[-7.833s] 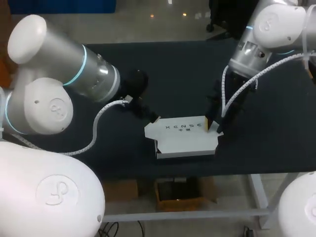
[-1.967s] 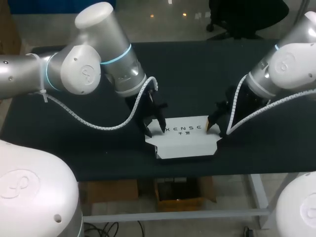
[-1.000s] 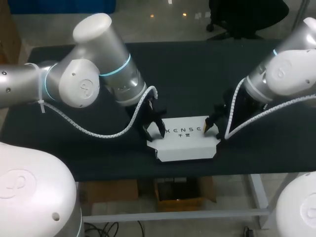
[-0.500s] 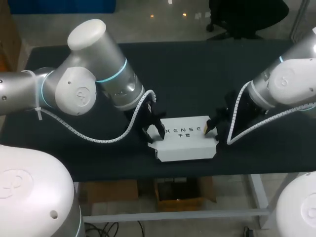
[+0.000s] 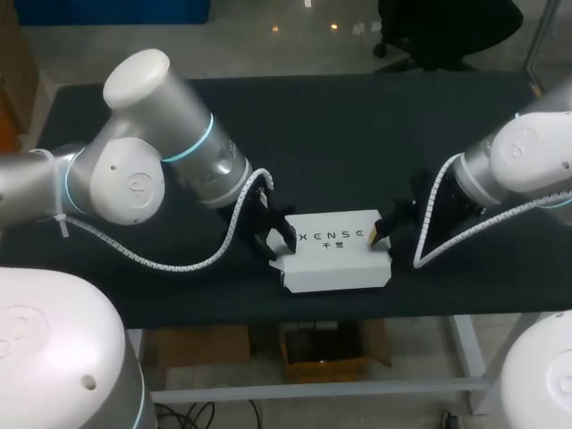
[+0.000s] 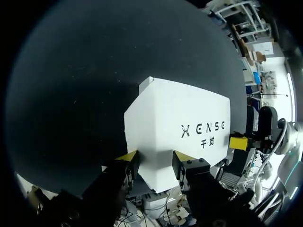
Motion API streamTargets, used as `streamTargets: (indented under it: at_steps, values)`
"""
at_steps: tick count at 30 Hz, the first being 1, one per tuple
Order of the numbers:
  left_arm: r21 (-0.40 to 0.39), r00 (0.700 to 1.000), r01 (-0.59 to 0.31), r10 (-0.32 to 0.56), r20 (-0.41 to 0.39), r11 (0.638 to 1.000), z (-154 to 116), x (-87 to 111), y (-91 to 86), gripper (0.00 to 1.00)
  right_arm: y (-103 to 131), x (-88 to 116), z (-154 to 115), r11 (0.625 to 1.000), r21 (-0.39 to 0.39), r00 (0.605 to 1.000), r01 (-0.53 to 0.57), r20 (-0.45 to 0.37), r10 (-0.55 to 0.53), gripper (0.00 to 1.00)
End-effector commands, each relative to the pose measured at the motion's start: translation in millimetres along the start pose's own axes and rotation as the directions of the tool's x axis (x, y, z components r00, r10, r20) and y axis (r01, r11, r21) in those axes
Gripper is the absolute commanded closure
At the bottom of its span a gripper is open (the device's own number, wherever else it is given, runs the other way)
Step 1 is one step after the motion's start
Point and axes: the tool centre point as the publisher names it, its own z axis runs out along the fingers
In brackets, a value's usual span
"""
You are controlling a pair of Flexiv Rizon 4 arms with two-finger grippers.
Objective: Assemble the packaging by folding the flat box into shape, placing the metal phone stand inside, and closing the box properly
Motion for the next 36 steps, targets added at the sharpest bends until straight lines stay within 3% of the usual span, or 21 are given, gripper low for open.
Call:
streamTargets:
  at_steps: [1,36]
  values:
    - [0.008,1.000,-0.009,0.009,-0.025,1.000,5,-4.4,0.9,0.53,1,-2,2,1.000,0.001,1.000,0.007,-0.016,-0.006,0.42]
    - [-0.030,0.971,-0.094,0.085,-0.223,0.995,18,-12.1,-16.0,0.53,2,-1,14,1.000,-0.005,0.994,0.027,-0.104,-0.027,0.49]
